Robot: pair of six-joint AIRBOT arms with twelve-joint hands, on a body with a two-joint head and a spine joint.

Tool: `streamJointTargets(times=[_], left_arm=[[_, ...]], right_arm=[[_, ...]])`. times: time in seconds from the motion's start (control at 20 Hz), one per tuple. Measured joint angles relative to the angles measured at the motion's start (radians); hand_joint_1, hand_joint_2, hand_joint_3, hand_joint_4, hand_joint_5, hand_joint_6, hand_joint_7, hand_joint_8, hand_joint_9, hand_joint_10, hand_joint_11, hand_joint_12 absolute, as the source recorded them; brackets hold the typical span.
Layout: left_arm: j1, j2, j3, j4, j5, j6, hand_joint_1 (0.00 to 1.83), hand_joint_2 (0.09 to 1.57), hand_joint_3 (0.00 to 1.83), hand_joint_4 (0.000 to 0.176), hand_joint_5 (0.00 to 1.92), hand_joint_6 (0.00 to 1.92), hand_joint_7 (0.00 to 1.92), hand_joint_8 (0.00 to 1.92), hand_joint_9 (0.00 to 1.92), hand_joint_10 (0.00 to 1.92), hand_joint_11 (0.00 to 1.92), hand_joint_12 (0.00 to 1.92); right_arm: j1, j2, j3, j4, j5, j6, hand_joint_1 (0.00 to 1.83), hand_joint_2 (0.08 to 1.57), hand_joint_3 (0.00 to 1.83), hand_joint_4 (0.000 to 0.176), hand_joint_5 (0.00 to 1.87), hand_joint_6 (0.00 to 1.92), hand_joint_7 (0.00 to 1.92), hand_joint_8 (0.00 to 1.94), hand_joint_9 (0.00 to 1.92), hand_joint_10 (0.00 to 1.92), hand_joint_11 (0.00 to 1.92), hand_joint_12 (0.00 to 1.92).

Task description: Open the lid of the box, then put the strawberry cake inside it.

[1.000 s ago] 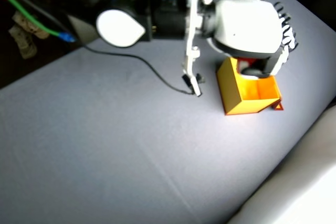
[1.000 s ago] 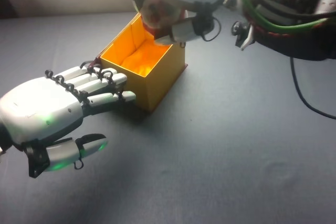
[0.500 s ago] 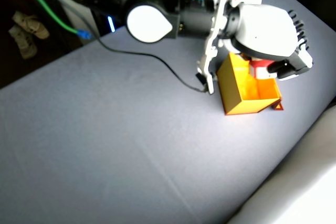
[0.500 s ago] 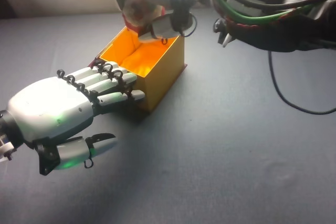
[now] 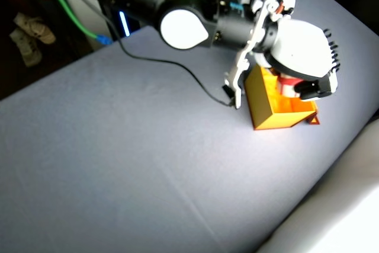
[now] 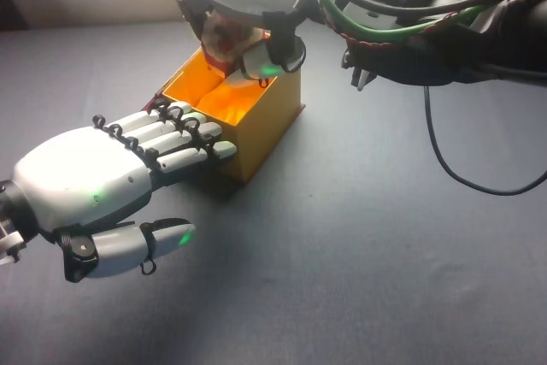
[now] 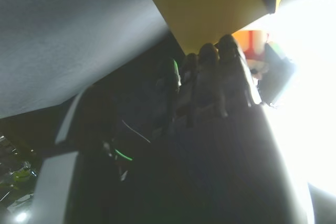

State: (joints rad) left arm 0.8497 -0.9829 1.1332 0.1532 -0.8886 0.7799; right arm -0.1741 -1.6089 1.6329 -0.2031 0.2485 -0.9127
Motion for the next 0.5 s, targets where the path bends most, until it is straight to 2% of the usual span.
streamJointTargets(times=[0.05, 0.1, 0.15, 0.2, 0.25, 0.3, 0.35, 0.4, 0.45, 0.5], left_arm=[[0.0, 0.0, 0.0, 0.0, 0.0, 0.0, 0.24, 1.51, 0.01, 0.001, 0.06, 0.0, 0.08, 0.0, 0.05, 0.05, 0.0, 0.14], [0.0, 0.0, 0.001, 0.0, 0.001, 0.0, 0.24, 1.51, 0.0, 0.003, 0.08, 0.01, 0.1, 0.01, 0.07, 0.07, 0.0, 0.28], [0.0, 0.0, 0.001, 0.0, 0.0, 0.0, 0.16, 1.51, 0.0, 0.016, 0.08, 0.01, 0.09, 0.0, 0.04, 0.07, 0.0, 0.05], [0.0, 0.0, 0.001, 0.0, 0.0, 0.0, 0.21, 1.51, 0.0, 0.006, 0.02, 0.0, 0.04, 0.0, 0.02, 0.06, 0.0, 0.01], [0.0, 0.0, 0.001, 0.0, 0.001, 0.0, 0.23, 1.51, 0.0, 0.012, 0.0, 0.0, 0.02, 0.0, 0.02, 0.06, 0.0, 0.0], [0.0, 0.0, 0.001, 0.0, 0.0, 0.0, 0.3, 1.51, 0.0, 0.0, 0.0, 0.0, 0.0, 0.0, 0.0, 0.03, 0.0, 0.0], [0.0, 0.0, 0.001, 0.0, 0.0, -0.001, 0.31, 1.5, 0.0, 0.0, 0.04, 0.02, 0.0, 0.0, 0.01, 0.03, 0.02, 0.01], [0.0, 0.0, 0.001, 0.0, 0.0, 0.0, 0.23, 1.51, 0.0, 0.005, 0.06, 0.02, 0.0, 0.0, 0.0, 0.01, 0.0, 0.0], [0.0, 0.0, 0.001, 0.0, 0.0, -0.001, 0.24, 1.51, 0.0, 0.0, 0.12, 0.05, 0.02, 0.01, 0.0, 0.0, 0.0, 0.0], [0.0, -0.005, 0.003, 0.0, -0.002, -0.001, 0.27, 1.5, 0.0, 0.0, 0.1, 0.03, 0.0, 0.0, 0.0, 0.0, 0.0, 0.0]], right_arm=[[0.0, 0.0, 0.0, 0.0, -0.002, 0.0, 1.13, 1.29, 0.0, 0.002, 0.69, 1.39, 0.65, 1.54, 0.61, 0.91, 0.4, 1.46], [0.0, 0.0, 0.0, 0.0, -0.003, 0.0, 1.13, 1.29, 0.0, 0.004, 0.67, 1.4, 0.68, 1.52, 0.68, 0.75, 0.46, 1.38], [0.0, 0.0, 0.0, 0.0, -0.003, 0.0, 1.13, 1.28, 0.0, 0.002, 0.68, 1.37, 0.7, 1.5, 0.75, 0.62, 0.49, 1.34], [0.0, 0.0, 0.0, 0.0, -0.003, 0.0, 1.13, 1.28, 0.0, 0.0, 0.66, 1.38, 0.71, 1.52, 0.75, 0.55, 0.46, 1.36], [-0.001, 0.0, 0.0, 0.0, -0.004, 0.0, 1.14, 1.28, 0.0, 0.0, 0.63, 1.4, 0.73, 1.49, 0.77, 0.53, 0.43, 1.37], [-0.004, 0.0, 0.0, 0.0, -0.004, 0.0, 1.16, 1.28, 0.0, 0.0, 0.58, 1.47, 0.8, 1.4, 0.81, 0.54, 0.47, 1.39], [-0.005, 0.0, -0.001, -0.001, -0.007, 0.0, 1.15, 1.21, 0.0, 0.0, 0.45, 0.67, 0.56, 0.66, 0.66, 0.4, 0.34, 1.35], [-0.006, 0.0, -0.005, 0.0, -0.009, 0.0, 1.07, 1.21, 0.0, 0.0, 0.34, 0.25, 0.4, 0.22, 0.43, 0.19, 0.07, 1.34], [-0.006, -0.002, -0.008, -0.003, -0.01, 0.0, 1.02, 1.23, 0.0, 0.0, 0.28, 0.08, 0.32, 0.06, 0.31, 0.08, 0.01, 1.24], [-0.006, -0.002, -0.011, -0.023, -0.012, 0.0, 0.96, 1.22, 0.0, 0.0, 0.23, 0.02, 0.26, 0.01, 0.28, 0.04, 0.0, 1.22]])
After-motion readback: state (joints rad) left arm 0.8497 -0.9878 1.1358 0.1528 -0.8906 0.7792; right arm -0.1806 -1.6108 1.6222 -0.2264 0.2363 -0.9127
